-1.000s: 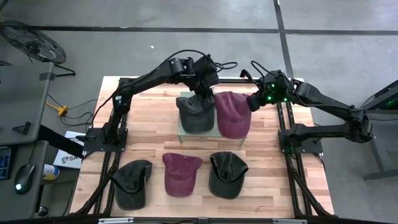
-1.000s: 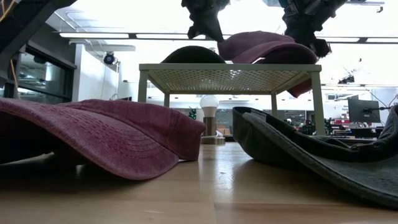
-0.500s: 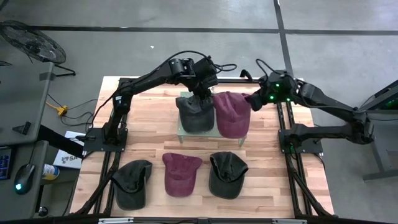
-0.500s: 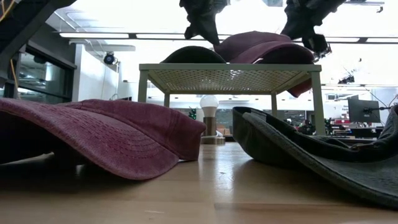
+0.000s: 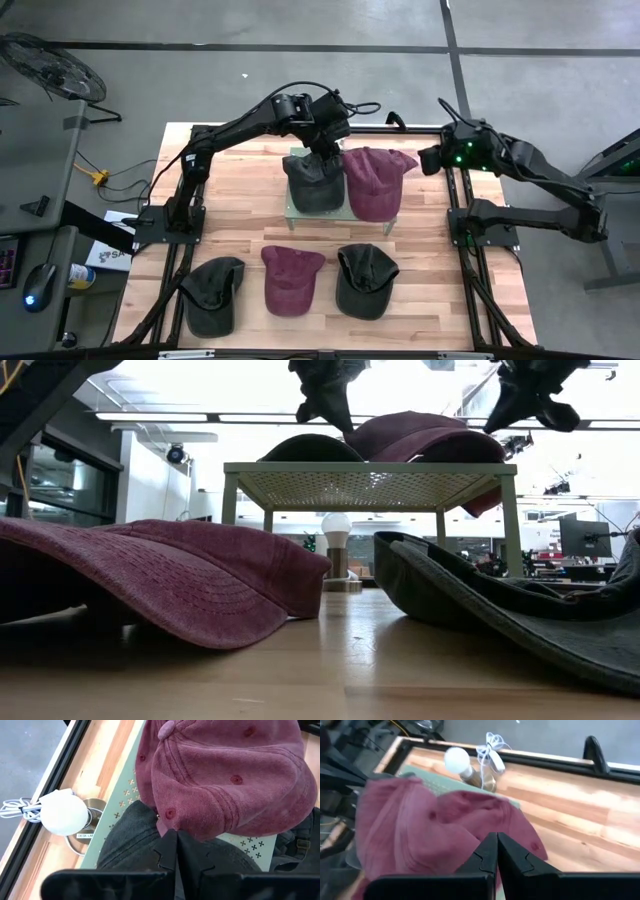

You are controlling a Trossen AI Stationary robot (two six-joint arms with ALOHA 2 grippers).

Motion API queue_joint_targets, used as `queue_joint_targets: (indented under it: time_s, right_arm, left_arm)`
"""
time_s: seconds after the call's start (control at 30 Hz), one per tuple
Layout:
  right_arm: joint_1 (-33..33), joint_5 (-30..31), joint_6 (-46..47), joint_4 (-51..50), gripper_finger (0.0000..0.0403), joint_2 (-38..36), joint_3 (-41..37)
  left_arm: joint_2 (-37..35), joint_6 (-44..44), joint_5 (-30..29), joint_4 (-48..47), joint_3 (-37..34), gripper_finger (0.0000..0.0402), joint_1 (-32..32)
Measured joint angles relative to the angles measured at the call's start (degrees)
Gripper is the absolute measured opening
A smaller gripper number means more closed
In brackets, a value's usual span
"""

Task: Pick & Place hat
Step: Adjust the stacked red cap on the shelf, then put the right red cap on the shelf

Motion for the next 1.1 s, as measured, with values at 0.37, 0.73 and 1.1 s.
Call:
queue_joint_targets:
  time_s: [0.37,0.73,1.1]
  right_arm:
    - [0.0,-0.7,-0.3,-0.5,0.0001,0.1,0.0]
    - [0.0,-1.8,-1.6,-0.4,0.0001,0.1,0.0]
    - [0.0,-8.2,-9.0,-1.4,0.0012,0.2,0.0]
  left_arm:
    - [0.0,1.3,-1.5,0.0,0.0,0.0107,0.0]
    - [0.0,1.3,-2.0,-0.1,0.0,0.0158,0.0]
    - [0.0,1.3,-1.9,-0.2,0.0,0.0159,0.0]
